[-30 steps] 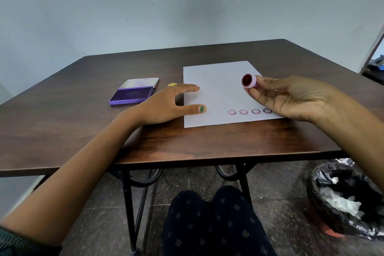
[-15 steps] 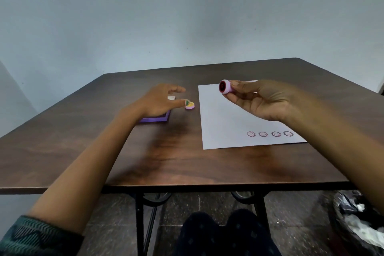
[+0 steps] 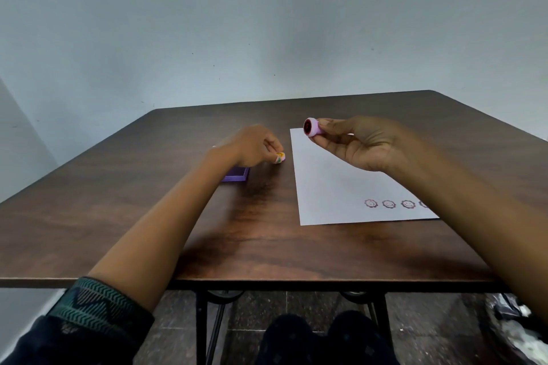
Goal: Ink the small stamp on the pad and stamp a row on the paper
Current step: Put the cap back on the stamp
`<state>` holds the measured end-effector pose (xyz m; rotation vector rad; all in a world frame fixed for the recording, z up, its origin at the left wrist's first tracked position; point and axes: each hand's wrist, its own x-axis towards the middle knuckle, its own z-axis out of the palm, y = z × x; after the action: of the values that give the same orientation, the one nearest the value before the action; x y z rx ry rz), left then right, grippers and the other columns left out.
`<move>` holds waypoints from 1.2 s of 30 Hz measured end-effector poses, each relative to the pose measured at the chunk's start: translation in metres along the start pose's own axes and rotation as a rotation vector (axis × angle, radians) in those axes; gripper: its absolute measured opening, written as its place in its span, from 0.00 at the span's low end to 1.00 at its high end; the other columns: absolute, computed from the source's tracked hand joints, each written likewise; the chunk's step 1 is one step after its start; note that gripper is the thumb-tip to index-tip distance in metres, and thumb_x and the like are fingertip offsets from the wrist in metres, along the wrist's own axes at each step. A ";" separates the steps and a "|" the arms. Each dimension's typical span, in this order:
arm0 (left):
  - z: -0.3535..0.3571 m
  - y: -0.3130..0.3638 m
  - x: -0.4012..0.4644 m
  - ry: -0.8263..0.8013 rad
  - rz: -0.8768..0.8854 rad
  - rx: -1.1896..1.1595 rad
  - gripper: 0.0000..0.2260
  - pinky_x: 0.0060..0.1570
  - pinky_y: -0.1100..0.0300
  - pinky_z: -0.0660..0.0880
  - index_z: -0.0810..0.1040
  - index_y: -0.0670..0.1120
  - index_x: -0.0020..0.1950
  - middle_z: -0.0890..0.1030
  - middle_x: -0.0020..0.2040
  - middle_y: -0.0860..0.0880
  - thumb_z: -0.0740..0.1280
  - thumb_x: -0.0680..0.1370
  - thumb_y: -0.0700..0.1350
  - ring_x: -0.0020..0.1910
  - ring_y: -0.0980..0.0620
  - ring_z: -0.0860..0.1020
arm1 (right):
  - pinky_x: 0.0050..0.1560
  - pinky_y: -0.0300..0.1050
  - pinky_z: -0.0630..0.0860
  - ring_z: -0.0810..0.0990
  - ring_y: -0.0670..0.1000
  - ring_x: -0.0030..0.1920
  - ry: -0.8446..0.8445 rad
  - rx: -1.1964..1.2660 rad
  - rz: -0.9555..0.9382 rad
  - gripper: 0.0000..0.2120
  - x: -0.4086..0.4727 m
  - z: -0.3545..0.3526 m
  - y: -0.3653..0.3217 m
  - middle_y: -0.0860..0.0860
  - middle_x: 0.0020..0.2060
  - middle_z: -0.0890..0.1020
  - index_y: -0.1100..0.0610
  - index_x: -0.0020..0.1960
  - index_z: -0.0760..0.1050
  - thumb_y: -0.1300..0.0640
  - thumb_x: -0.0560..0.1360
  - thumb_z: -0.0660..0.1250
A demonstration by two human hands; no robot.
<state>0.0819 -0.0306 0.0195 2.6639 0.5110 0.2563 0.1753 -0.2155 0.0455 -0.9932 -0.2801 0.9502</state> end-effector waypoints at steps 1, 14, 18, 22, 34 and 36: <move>0.001 -0.001 0.000 0.010 0.008 0.007 0.04 0.46 0.65 0.74 0.83 0.48 0.46 0.85 0.46 0.47 0.72 0.72 0.43 0.37 0.62 0.79 | 0.38 0.45 0.82 0.81 0.54 0.40 -0.001 -0.005 -0.001 0.03 0.000 0.000 0.000 0.60 0.38 0.81 0.70 0.43 0.76 0.72 0.73 0.63; -0.006 0.048 -0.053 0.351 0.081 -0.695 0.06 0.40 0.75 0.71 0.83 0.51 0.50 0.84 0.38 0.61 0.70 0.74 0.44 0.40 0.66 0.81 | 0.44 0.48 0.82 0.83 0.55 0.44 -0.020 0.081 0.001 0.08 -0.014 -0.010 -0.007 0.62 0.42 0.83 0.72 0.51 0.76 0.73 0.72 0.64; 0.007 0.054 -0.069 0.332 -0.038 -0.848 0.05 0.54 0.61 0.74 0.84 0.58 0.43 0.85 0.41 0.60 0.69 0.74 0.49 0.43 0.62 0.82 | 0.45 0.48 0.82 0.83 0.54 0.43 -0.037 0.105 -0.005 0.07 -0.024 -0.013 -0.005 0.61 0.42 0.83 0.72 0.50 0.77 0.73 0.72 0.65; 0.017 0.058 -0.079 0.280 -0.108 -0.972 0.04 0.61 0.54 0.72 0.84 0.55 0.44 0.86 0.46 0.55 0.70 0.73 0.48 0.47 0.56 0.83 | 0.45 0.47 0.83 0.84 0.53 0.40 -0.067 0.114 -0.017 0.05 -0.035 -0.014 -0.002 0.60 0.39 0.84 0.71 0.46 0.77 0.72 0.72 0.65; 0.022 0.078 -0.091 0.267 -0.088 -0.966 0.04 0.59 0.57 0.74 0.84 0.53 0.46 0.86 0.47 0.52 0.71 0.72 0.49 0.47 0.55 0.83 | 0.45 0.43 0.83 0.84 0.55 0.45 -0.115 0.044 -0.076 0.15 -0.042 -0.013 0.009 0.62 0.51 0.82 0.72 0.57 0.74 0.71 0.71 0.66; 0.021 0.078 -0.092 0.278 -0.072 -0.960 0.04 0.57 0.58 0.75 0.84 0.54 0.45 0.86 0.46 0.52 0.71 0.72 0.49 0.47 0.56 0.83 | 0.45 0.43 0.83 0.84 0.55 0.45 -0.096 0.013 -0.108 0.12 -0.042 -0.014 0.010 0.62 0.49 0.82 0.72 0.54 0.76 0.71 0.71 0.66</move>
<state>0.0280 -0.1402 0.0250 1.6803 0.4156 0.6615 0.1531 -0.2546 0.0380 -0.9129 -0.4041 0.9011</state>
